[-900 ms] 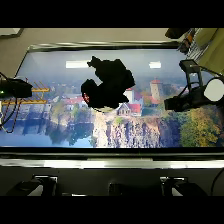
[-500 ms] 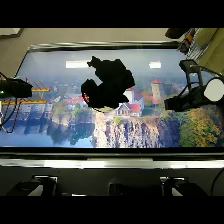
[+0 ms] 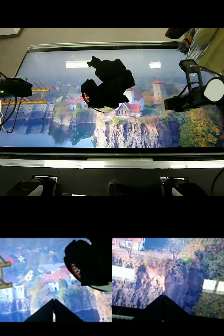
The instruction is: Fold the clothes and pants, and hang the long-sleeved shirts on hangers.
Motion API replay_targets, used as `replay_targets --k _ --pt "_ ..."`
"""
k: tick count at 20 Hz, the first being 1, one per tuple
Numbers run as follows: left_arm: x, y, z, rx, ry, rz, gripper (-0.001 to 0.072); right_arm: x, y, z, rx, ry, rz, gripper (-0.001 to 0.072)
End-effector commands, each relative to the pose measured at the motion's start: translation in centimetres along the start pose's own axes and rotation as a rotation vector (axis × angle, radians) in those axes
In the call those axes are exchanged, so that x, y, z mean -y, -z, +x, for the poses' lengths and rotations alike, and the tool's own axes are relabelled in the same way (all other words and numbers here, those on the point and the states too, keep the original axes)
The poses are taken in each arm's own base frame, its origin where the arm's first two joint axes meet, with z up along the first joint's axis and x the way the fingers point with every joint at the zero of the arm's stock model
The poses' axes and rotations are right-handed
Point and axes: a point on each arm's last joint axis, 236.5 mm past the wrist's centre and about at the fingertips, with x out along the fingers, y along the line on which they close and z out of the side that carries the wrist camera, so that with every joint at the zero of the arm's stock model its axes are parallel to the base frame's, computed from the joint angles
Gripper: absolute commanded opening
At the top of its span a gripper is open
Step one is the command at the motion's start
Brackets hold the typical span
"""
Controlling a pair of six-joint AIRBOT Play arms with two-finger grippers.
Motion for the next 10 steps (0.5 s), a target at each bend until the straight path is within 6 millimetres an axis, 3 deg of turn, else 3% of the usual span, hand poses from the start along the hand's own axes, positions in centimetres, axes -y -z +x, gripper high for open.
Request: replay_targets --k 1,2,4,6,10 --pt "-0.1 -0.6 0.1 0.025 -0.002 -0.041 0.0604 0.0 0.0 0.0 0.0 0.001 -0.001 0.0051" --pt "-0.3 -0.5 0.6 0.017 -0.006 -0.078 0.0714 0.0 0.0 0.0 0.002 0.002 -0.001 0.0051" --pt "-1.1 1.3 3.1 -0.055 -0.019 -0.195 0.0712 0.0 0.0 0.0 0.002 0.0 -0.001 0.0051" --pt "-1.3 4.4 7.6 -0.165 0.013 -0.304 0.071 0.0 0.0 0.0 0.002 0.001 -0.001 0.0051" --pt "3.0 7.2 18.0 -0.26 0.281 -0.474 0.0712 0.0 0.0 0.0 0.002 0.001 -0.001 0.0051"
